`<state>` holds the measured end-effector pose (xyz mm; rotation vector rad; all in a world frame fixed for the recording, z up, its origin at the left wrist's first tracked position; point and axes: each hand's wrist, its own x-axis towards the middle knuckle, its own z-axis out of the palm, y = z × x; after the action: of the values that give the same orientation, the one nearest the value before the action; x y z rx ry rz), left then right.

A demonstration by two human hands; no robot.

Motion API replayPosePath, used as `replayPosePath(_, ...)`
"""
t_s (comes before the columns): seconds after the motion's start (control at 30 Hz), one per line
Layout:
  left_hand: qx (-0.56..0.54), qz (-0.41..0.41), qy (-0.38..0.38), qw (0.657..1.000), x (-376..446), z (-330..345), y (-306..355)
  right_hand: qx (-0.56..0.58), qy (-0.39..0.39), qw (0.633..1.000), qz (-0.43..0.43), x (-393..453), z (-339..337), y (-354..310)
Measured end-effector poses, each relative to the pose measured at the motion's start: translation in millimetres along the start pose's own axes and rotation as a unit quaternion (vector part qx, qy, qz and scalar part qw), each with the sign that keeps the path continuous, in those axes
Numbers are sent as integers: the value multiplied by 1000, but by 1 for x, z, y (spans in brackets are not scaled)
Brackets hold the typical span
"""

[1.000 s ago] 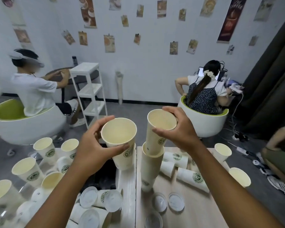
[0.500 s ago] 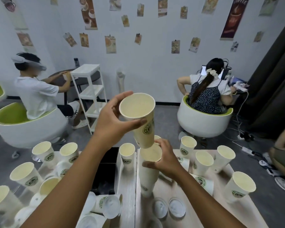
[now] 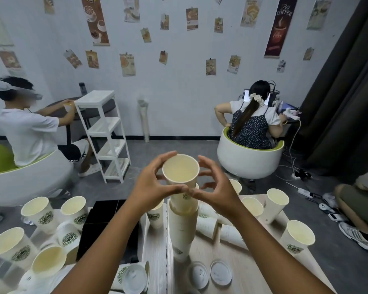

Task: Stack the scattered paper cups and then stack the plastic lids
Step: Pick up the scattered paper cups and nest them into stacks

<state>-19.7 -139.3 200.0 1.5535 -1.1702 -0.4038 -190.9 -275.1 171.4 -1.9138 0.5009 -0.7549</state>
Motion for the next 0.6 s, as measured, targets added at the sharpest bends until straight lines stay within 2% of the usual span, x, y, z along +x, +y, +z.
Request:
replayPosePath(0.17, 26, -68, -56, 996, -21, 12, -47, -18, -29, 998, 56, -15, 15, 43)
replayPosePath(0.6, -38, -141, -72, 987, -43, 30, -94, 10, -48, 994, 96, -23, 33, 79)
